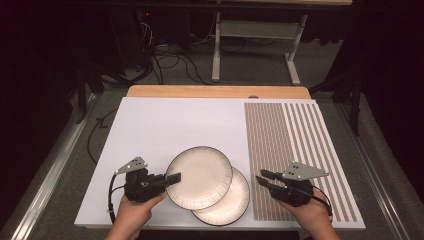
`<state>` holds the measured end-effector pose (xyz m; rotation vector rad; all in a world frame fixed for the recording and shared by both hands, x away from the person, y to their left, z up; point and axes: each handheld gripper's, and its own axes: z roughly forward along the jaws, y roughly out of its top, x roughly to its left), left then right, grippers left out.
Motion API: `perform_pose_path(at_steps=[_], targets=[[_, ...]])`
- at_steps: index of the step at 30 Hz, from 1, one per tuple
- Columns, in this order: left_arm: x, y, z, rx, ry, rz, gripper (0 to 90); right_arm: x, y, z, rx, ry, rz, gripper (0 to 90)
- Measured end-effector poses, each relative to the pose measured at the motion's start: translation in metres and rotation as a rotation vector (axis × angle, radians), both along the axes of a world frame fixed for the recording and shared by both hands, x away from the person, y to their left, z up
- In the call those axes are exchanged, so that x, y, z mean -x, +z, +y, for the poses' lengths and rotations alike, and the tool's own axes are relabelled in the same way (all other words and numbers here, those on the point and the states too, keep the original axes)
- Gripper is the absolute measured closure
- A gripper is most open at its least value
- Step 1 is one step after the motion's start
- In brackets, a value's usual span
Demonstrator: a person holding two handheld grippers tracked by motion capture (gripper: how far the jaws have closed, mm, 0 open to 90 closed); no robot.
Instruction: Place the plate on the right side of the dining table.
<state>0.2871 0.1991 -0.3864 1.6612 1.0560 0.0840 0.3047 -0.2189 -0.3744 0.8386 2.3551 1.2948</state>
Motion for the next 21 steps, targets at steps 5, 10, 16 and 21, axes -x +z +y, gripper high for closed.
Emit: perform_pose_path(at_steps=[5,10,16,21], targets=[[-0.003,-0.001,0.006,0.006,0.026,-0.018,80.2,-0.001,0.001,-0.009,-0.019,-0.038,-0.006,64.8],[-0.003,0.000,0.013,0.004,0.071,-0.080,80.3,-0.001,0.004,-0.019,-0.035,-0.091,-0.024,54.4],[-0.001,0.003,0.019,-0.012,0.107,-0.125,80.2,-0.001,0.006,-0.033,-0.062,-0.179,-0.067,35.0],[0.001,0.004,0.021,-0.027,0.117,-0.153,80.1,-0.002,0.008,-0.045,-0.084,-0.215,-0.086,21.5]])
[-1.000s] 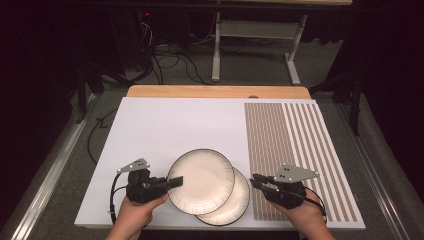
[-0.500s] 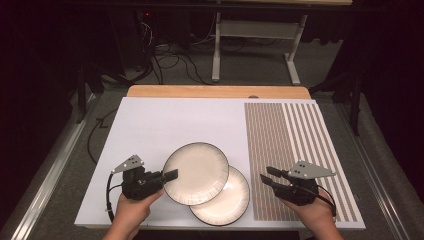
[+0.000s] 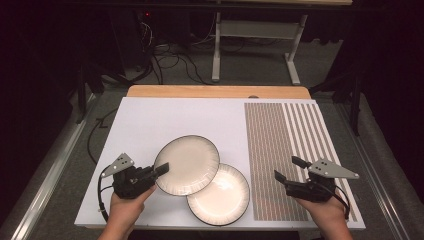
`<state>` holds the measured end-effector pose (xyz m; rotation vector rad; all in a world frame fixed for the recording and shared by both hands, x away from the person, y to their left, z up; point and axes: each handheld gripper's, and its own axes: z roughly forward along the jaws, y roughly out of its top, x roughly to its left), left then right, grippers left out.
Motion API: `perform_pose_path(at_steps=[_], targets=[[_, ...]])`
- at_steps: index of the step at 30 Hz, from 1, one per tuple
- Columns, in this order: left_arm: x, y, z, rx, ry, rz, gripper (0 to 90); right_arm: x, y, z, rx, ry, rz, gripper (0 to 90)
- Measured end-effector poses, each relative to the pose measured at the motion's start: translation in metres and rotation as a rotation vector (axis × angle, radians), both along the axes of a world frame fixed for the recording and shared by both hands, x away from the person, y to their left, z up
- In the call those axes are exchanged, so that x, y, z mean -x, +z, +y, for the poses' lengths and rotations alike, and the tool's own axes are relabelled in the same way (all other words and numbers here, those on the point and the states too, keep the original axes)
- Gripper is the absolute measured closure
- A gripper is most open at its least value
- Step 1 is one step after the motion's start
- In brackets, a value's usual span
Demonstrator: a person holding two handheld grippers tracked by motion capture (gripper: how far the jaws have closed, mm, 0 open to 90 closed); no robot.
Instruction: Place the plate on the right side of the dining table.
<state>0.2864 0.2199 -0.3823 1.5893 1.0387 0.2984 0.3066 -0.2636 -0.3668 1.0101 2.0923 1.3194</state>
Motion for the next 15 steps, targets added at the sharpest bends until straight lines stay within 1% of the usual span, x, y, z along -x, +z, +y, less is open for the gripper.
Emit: perform_pose_path(at_steps=[2,3,4,5,7,8,9,12,13,15], targets=[[0.001,0.001,-0.001,-0.008,-0.002,-0.013,80.1,0.001,0.001,-0.004,-0.010,-0.020,-0.014,16.7],[0.002,0.002,-0.003,-0.024,-0.006,-0.032,80.0,0.001,0.002,-0.007,-0.014,-0.031,-0.025,15.1],[0.003,0.002,-0.003,-0.029,-0.007,-0.037,80.0,0.002,0.003,-0.010,-0.022,-0.044,-0.040,13.2],[0.003,0.003,-0.004,-0.040,-0.009,-0.050,80.0,0.002,0.003,-0.011,-0.023,-0.049,-0.041,11.9],[0.005,0.004,-0.006,-0.059,-0.008,-0.069,80.0,0.002,0.003,-0.013,-0.034,-0.077,-0.052,4.0],[0.006,0.004,-0.007,-0.063,-0.007,-0.076,80.0,0.002,0.003,-0.014,-0.038,-0.085,-0.051,2.2],[0.006,0.004,-0.008,-0.068,-0.006,-0.084,80.0,0.001,0.003,-0.015,-0.039,-0.087,-0.053,1.3],[0.007,0.004,-0.008,-0.074,-0.007,-0.093,80.0,0.001,0.001,-0.015,-0.031,-0.091,-0.052,0.5],[0.007,0.004,-0.008,-0.075,-0.005,-0.097,80.0,0.001,0.001,-0.015,-0.025,-0.092,-0.061,0.5],[0.007,0.005,-0.009,-0.082,-0.002,-0.105,80.0,0.001,0.001,-0.013,-0.030,-0.093,-0.052,0.5]])
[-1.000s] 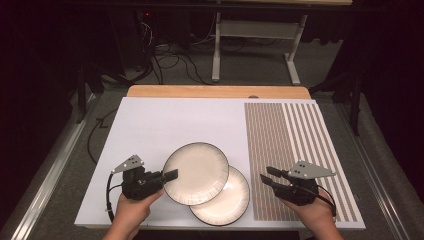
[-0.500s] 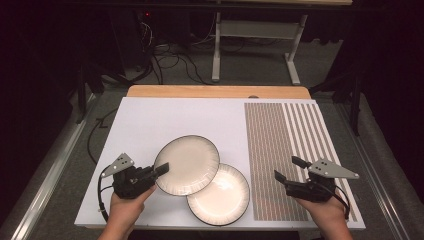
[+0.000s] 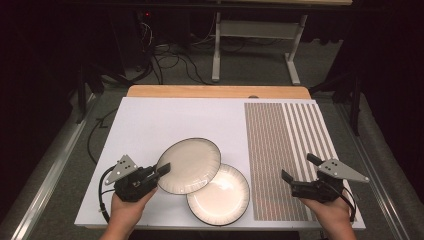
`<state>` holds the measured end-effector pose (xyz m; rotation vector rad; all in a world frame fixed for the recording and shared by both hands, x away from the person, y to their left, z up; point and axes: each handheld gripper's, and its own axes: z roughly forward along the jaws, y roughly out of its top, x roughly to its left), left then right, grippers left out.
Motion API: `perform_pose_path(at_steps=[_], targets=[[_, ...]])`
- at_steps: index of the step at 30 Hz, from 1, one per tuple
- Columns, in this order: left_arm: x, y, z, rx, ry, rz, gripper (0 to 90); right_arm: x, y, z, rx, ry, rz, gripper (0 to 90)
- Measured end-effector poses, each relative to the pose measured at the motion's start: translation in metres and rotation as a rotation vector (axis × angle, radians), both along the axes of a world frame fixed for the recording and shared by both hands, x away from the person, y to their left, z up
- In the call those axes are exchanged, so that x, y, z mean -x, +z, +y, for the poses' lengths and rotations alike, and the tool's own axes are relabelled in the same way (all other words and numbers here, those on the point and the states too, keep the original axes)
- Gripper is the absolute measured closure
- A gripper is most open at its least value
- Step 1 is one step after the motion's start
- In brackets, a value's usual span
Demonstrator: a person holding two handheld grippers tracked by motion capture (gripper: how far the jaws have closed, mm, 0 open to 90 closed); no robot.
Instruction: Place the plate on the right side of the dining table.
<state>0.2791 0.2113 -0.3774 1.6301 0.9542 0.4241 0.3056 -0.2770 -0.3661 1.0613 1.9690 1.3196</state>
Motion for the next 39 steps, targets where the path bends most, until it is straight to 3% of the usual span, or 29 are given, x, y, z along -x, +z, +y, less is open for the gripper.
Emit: perform_pose_path(at_steps=[8,11,23,39], targets=[[0.003,0.003,-0.003,-0.039,-0.009,-0.028,79.9,0.000,0.002,0.005,0.023,0.019,-0.029,0.5],[0.003,0.002,-0.002,-0.037,-0.010,-0.026,79.9,-0.001,0.003,0.013,-0.001,0.038,-0.018,0.7],[0.002,0.002,-0.001,-0.038,-0.015,-0.022,79.7,-0.006,0.004,0.055,0.035,0.117,-0.029,3.0],[0.002,0.001,0.000,-0.034,-0.017,-0.020,79.8,-0.015,-0.001,0.111,0.041,0.220,0.018,10.5]])
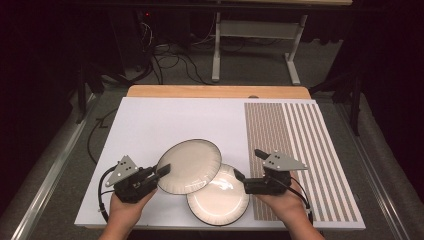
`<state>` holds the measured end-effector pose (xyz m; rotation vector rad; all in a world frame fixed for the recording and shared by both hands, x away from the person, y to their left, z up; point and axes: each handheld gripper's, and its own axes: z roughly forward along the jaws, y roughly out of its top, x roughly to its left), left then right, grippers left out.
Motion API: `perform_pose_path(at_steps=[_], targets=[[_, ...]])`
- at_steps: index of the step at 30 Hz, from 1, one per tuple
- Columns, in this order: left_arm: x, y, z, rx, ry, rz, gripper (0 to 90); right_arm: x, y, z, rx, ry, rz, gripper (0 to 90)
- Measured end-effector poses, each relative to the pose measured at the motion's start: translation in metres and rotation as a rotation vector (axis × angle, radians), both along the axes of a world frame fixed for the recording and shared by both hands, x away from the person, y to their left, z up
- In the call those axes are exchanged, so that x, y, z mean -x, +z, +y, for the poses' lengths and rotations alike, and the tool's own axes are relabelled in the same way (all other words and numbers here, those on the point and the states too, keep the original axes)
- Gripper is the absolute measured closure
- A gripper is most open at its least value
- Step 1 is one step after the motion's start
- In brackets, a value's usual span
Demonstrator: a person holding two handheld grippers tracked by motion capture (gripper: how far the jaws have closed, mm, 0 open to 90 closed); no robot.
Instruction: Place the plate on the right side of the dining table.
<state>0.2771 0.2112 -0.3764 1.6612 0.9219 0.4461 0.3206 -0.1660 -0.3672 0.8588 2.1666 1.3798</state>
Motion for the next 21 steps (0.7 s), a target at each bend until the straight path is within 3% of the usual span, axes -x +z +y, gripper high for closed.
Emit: perform_pose_path(at_steps=[16,21], targets=[[0.000,-0.001,0.001,0.005,-0.001,0.002,79.8,-0.017,-0.010,0.046,-0.028,0.104,0.098,25.5],[0.000,-0.001,0.001,0.008,-0.001,0.005,79.8,-0.024,-0.010,0.056,-0.049,0.101,0.124,37.3]])
